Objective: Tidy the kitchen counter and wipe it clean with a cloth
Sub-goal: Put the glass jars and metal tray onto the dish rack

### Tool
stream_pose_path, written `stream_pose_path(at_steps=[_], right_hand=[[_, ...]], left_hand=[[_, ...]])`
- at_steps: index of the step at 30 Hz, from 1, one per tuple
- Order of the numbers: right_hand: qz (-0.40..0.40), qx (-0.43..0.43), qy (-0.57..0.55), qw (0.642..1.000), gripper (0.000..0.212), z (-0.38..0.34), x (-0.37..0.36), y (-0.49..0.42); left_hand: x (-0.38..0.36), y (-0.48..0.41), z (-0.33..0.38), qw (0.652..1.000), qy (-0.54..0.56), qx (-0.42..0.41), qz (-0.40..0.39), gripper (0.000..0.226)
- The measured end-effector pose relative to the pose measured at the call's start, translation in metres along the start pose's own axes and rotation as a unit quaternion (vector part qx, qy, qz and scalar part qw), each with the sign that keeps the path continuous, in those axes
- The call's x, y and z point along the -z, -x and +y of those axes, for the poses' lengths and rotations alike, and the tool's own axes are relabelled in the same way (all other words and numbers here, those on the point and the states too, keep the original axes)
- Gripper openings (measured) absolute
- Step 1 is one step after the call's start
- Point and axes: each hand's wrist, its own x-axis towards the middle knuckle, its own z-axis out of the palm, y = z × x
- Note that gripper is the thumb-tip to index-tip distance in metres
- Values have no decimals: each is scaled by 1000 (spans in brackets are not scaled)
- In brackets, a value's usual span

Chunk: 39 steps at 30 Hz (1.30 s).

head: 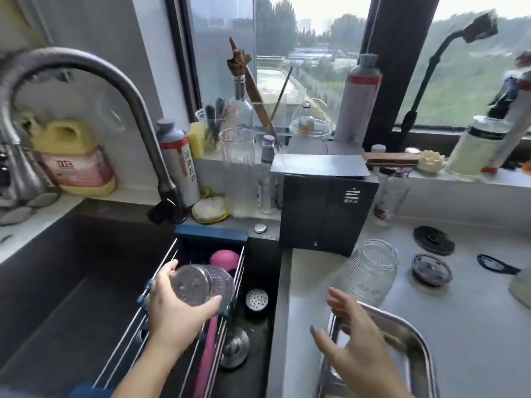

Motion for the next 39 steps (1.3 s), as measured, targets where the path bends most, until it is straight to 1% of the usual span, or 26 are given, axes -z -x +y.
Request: stream_pose_path(at_steps=[2,3,6,8,14,19,22,24,26,27,28,29,30,31,33,35,39], right_hand=[[9,-14,19,1000,60,1,-10,-2],[15,-18,29,999,59,2,-14,-3],[30,-27,57,998,57,2,-24,-10],[40,-29,66,997,56,-1,-30,-16],[42,-21,85,995,51,-6,-45,-39],[62,-27,107,992,49,5,-45,-42],[72,-29,114,990,48,10,-40,-41],[86,-26,121,989,47,12,-35,-39],[101,-32,123,987,46,15,-25,-35],[109,-37,125,985,46,18,-19,-32],[120,-41,128,984,46,22,-12,-29],[134,-47,134,981,46,27,-5,-26],[147,-55,140,978,46,31,3,-23],[157,-63,144,975,45,36,11,-21],[170,-69,145,972,45,46,28,-18],[178,-70,137,972,45,57,43,-15],[195,-72,118,971,45,78,65,-2]], left_hand=[[2,-32,-12,998,-51,4,27,92],[2,-48,-17,996,-81,9,27,91],[-5,-89,-32,986,-166,13,-10,90],[-15,-105,-42,981,-192,3,-36,91],[-39,-126,-71,972,-223,-5,-80,90],[-44,-140,-87,979,-192,-11,-65,82],[-44,-151,-92,983,-152,-22,-101,91],[-44,-155,-87,979,-163,-24,-116,100],[-50,-144,-70,968,-226,-54,-98,103],[-55,-132,-56,965,-235,-88,-79,101],[-64,-113,-41,966,-214,-129,-65,98],[-73,-89,-23,968,-171,-167,-72,94],[-85,-62,-6,968,-126,-193,-98,91],[-99,-36,11,963,-89,-210,-141,89],[-129,7,40,946,-48,-213,-239,87],[-162,30,65,933,-44,-188,-302,88],[-214,39,104,921,-45,-91,-375,96]])
